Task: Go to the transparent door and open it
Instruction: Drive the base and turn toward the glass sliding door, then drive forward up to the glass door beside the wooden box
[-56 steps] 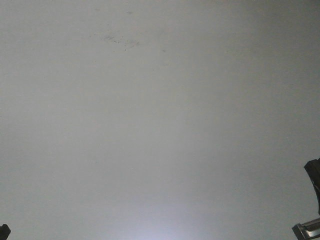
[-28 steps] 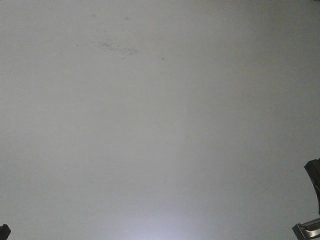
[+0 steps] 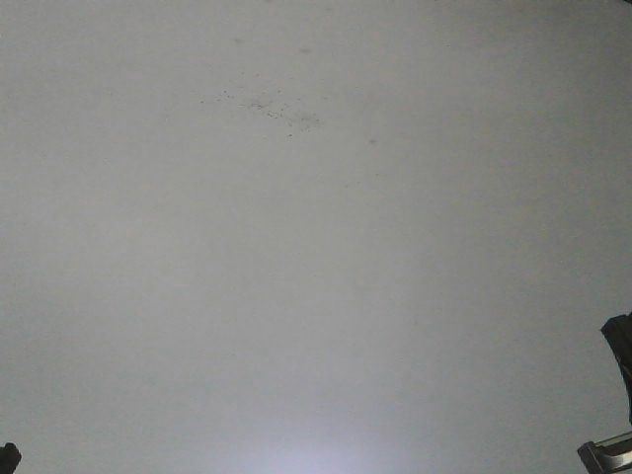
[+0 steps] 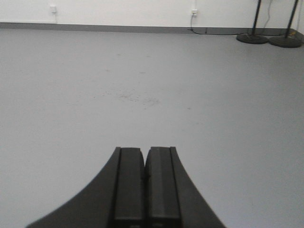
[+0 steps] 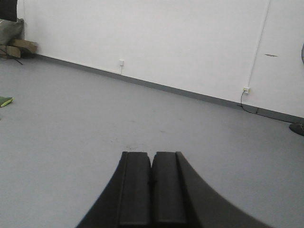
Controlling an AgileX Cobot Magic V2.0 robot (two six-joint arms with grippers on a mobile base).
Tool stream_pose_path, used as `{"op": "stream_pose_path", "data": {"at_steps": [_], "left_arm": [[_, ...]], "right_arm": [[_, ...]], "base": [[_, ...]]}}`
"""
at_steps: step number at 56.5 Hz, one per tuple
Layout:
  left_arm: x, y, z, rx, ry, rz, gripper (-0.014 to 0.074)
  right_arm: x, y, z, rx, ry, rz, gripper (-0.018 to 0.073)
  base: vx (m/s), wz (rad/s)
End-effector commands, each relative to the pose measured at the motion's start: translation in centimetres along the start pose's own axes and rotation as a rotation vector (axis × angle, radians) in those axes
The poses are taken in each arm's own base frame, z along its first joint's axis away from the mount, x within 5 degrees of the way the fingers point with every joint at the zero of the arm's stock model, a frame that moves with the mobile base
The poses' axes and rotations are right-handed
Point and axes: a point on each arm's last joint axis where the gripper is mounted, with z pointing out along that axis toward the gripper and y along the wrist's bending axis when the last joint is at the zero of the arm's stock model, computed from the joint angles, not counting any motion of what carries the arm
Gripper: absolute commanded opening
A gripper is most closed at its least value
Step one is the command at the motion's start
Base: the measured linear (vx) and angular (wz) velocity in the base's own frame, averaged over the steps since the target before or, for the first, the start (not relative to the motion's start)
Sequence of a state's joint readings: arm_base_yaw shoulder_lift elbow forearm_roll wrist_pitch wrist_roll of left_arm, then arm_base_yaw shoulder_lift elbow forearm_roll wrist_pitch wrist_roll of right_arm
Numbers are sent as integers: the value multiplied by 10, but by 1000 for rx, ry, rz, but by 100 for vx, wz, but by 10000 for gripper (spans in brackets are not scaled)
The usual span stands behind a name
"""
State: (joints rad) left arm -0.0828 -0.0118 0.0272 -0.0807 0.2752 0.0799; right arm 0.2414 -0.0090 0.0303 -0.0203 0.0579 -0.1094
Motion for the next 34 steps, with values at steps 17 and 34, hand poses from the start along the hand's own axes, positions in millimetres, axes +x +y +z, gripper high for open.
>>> {"op": "stream_pose_path", "data": {"at_steps": [17, 34], "left_arm": [[-15, 0, -3, 3, -117, -18, 3], [-15, 0, -3, 3, -117, -18, 3]], "right_arm": [[-8, -1, -2, 15, -98, -13, -1], [-8, -1, -2, 15, -98, -13, -1]], "base": [[42, 20], [46, 22]]}}
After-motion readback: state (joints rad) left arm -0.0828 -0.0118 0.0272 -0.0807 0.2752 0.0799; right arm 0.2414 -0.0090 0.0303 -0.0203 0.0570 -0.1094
